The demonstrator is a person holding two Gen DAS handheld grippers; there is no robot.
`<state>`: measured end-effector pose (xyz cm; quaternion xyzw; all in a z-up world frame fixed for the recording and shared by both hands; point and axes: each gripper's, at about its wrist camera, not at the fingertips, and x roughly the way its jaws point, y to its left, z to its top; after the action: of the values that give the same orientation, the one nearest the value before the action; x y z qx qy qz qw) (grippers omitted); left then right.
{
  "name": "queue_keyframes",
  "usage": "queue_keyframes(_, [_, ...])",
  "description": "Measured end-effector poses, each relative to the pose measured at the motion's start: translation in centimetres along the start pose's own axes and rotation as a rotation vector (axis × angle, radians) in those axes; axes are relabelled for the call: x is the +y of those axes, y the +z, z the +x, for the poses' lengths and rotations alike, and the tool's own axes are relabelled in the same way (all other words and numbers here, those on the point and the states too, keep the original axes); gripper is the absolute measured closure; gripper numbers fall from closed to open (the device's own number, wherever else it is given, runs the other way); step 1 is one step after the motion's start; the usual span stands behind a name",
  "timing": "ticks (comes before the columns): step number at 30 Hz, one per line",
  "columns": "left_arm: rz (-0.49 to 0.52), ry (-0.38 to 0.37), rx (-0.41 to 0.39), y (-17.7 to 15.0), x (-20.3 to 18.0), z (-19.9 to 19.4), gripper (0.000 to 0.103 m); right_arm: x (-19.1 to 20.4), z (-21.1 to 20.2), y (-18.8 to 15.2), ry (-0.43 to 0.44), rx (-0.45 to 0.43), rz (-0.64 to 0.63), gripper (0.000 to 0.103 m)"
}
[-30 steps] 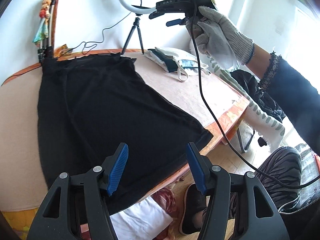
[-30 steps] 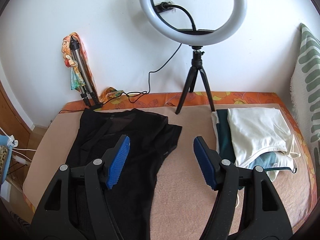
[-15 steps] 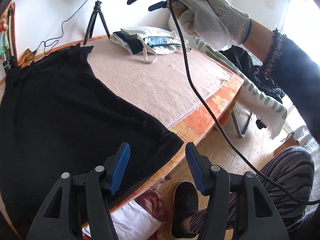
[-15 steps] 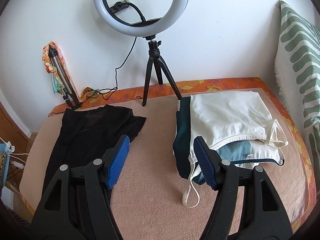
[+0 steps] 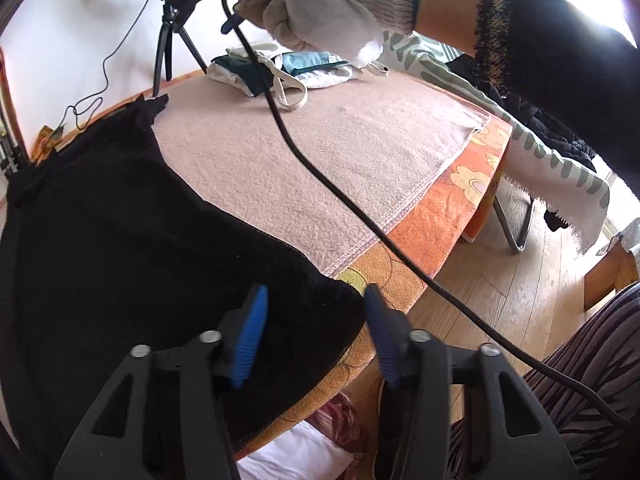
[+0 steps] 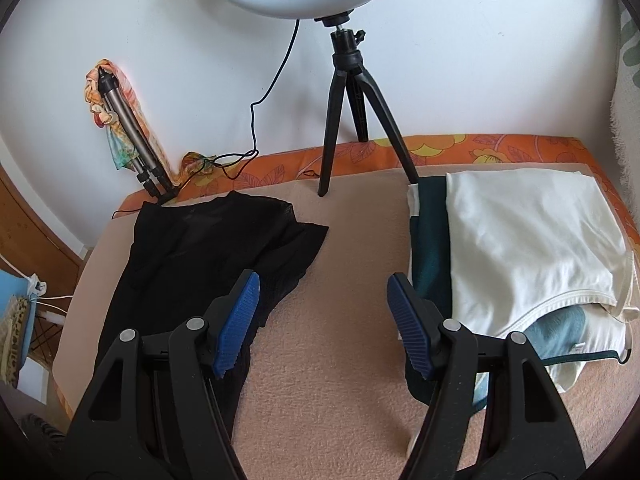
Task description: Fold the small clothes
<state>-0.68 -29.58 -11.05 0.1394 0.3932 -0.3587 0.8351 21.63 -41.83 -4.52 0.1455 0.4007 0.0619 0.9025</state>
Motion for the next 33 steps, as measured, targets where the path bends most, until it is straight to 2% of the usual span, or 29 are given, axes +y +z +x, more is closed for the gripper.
queue_keyframes(1, [0.000,-0.016,-0.010,0.1,0.2,0.0,0.091,0.0,0.9,0.1,0.008,0.007,0.005,0.034])
queue_keyframes(4, [-0.055,-0.057,-0.029,0.4,1.2,-0.2,0.099,-0.2,3.7,0.5,0.032,0.031,0.036,0.034])
queue_keyframes(7, [-0.131,-0.084,-0.059,0.7,2.6,-1.1,0.100,-0.4,6.7,0.8,0.047,0.056,0.063,0.034])
queue_keyframes(8, [-0.149,-0.083,-0.046,0.9,2.9,-1.4,0.100,-0.5,7.7,1.0,0.044,0.063,0.069,0.034])
queue_keyframes(10, [-0.166,-0.081,-0.073,1.1,3.4,-2.3,0.100,-0.7,9.6,1.2,0.038,0.075,0.089,0.035])
queue_keyframes(13, [-0.193,-0.087,-0.094,1.3,4.1,-3.0,0.100,-1.2,12.2,1.7,0.030,0.090,0.130,0.045])
queue_keyframes(17, [-0.205,-0.085,-0.096,1.2,4.7,-3.0,0.100,-1.2,14.4,2.5,0.017,0.088,0.151,0.047])
queue_keyframes(21, [-0.252,-0.102,-0.085,0.8,5.5,-2.7,0.100,-0.2,15.7,2.8,0.049,0.093,0.139,0.052])
queue_keyframes(24, [-0.263,-0.109,-0.083,0.5,5.5,-2.4,0.100,1.2,16.2,2.8,0.065,0.092,0.086,0.063])
queue_keyframes(25, [-0.269,-0.115,-0.081,0.3,5.6,-2.5,0.100,1.7,16.3,2.7,0.067,0.096,0.065,0.072])
queue_keyframes(26, [-0.273,-0.122,-0.078,0.4,5.6,-2.4,0.100,2.2,16.5,2.6,0.076,0.107,0.049,0.090])
queue_keyframes(27, [-0.279,-0.126,-0.080,0.3,5.7,-2.5,0.100,2.6,16.7,2.6,0.095,0.125,0.041,0.097])
queue_keyframes(28, [-0.282,-0.128,-0.083,0.3,5.8,-2.6,0.100,2.9,16.8,2.5,0.091,0.136,0.035,0.097])
queue_keyframes(30, [-0.295,-0.135,-0.092,0.2,6.1,-2.9,0.100,3.5,16.7,2.7,0.027,0.133,0.003,0.097])
queue_keyframes(33, [-0.319,-0.148,-0.104,-0.1,6.1,-3.4,0.100,3.2,15.8,3.9,-0.026,0.124,0.034,0.098])
